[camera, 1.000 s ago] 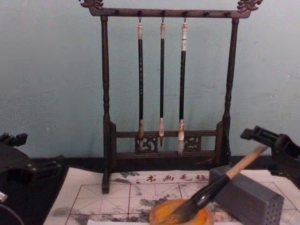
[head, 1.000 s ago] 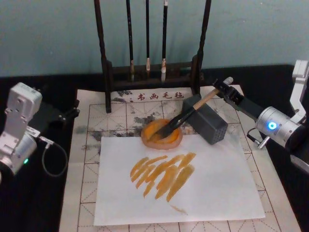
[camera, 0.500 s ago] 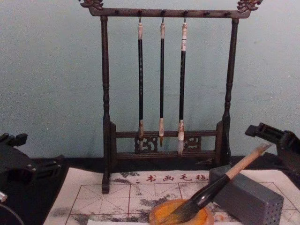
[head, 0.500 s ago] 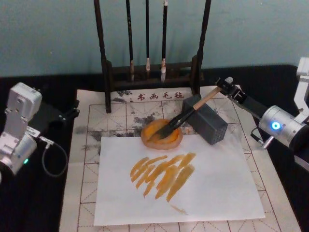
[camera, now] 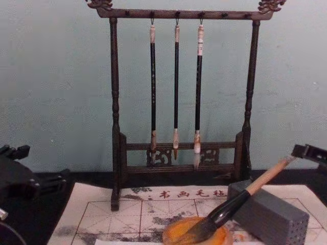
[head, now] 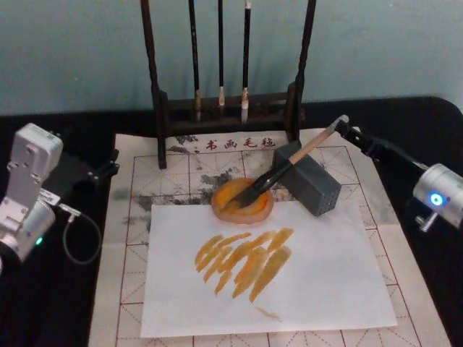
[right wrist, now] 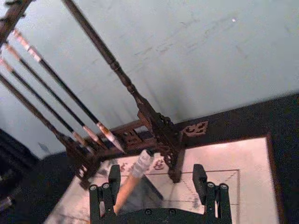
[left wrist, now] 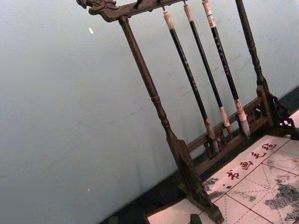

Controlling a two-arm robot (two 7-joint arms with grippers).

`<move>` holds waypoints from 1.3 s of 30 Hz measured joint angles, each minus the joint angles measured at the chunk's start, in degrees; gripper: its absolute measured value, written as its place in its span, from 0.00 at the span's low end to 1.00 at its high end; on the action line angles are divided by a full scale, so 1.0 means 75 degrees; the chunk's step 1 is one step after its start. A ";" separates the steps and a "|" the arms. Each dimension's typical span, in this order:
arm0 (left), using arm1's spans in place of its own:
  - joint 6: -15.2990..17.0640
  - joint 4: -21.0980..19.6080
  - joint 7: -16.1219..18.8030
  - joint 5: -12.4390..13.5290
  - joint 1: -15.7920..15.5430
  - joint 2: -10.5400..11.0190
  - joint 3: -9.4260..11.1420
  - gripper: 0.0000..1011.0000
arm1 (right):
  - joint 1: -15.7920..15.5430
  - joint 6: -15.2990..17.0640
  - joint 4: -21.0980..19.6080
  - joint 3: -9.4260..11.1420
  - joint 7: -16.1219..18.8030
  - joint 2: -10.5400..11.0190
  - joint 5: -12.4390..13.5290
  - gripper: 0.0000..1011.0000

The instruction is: Pick up the brush from the inkstone, write on the paper, then place the brush back to its original position.

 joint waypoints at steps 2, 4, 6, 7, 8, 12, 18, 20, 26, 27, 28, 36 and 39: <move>0.0000 0.0000 0.0000 0.0001 0.0000 0.0000 0.0000 0.99 | -0.0026 -0.0123 -0.0017 -0.0039 0.0050 0.0079 -0.0207 0.99; 0.0000 0.0000 0.0000 0.0000 0.0000 0.0000 0.0000 0.99 | -0.0057 -0.0304 -0.0031 -0.0133 0.0137 0.0205 -0.0581 0.99; 0.0000 0.0000 0.0000 0.0000 0.0000 0.0000 0.0000 0.99 | -0.0070 -0.0434 -0.0032 -0.0228 0.0199 0.0303 -0.0907 0.99; 0.0000 0.0000 0.0000 0.0000 0.0000 0.0000 0.0000 0.99 | -0.0074 -0.0480 -0.0030 -0.0271 0.0219 0.0328 -0.1025 0.99; 0.0000 0.0000 0.0000 0.0001 0.0000 0.0000 0.0000 0.99 | -0.0077 -0.0522 -0.0023 -0.0305 0.0236 0.0343 -0.1134 0.99; 0.0000 0.0000 0.0000 0.0000 0.0000 0.0000 0.0000 0.99 | -0.0089 -0.0831 0.0088 -0.0498 0.0235 0.0350 -0.1754 0.99; 0.0000 0.0000 0.0000 0.0001 0.0000 0.0000 0.0000 0.99 | -0.0084 -0.1139 0.0271 -0.0555 0.0100 0.0179 -0.2187 0.99; 0.0000 0.0000 0.0000 0.0000 0.0000 0.0000 0.0000 0.99 | -0.0082 -0.1179 0.0313 -0.0530 0.0054 0.0129 -0.2225 0.99; 0.0000 0.0000 0.0000 0.0000 0.0000 0.0000 0.0000 0.99 | -0.0086 -0.1235 0.0391 -0.0418 -0.0047 0.0008 -0.2250 0.99; 0.0000 0.0000 0.0000 0.0001 0.0000 0.0000 0.0000 0.99 | -0.0086 -0.1235 0.0388 -0.0420 -0.0046 0.0011 -0.2249 0.99; 0.0000 0.0000 0.0000 0.0000 0.0000 0.0000 0.0000 0.99 | -0.0086 -0.1235 0.0388 -0.0420 -0.0046 0.0011 -0.2249 0.99; 0.0000 0.0000 0.0000 0.0000 0.0000 0.0000 0.0000 0.99 | -0.0085 -0.1227 0.0377 -0.0433 -0.0037 0.0027 -0.2245 0.99; 0.0000 0.0000 0.0000 0.0000 0.0000 0.0000 0.0000 0.99 | -0.0084 -0.1223 0.0374 -0.0435 -0.0034 0.0032 -0.2245 0.99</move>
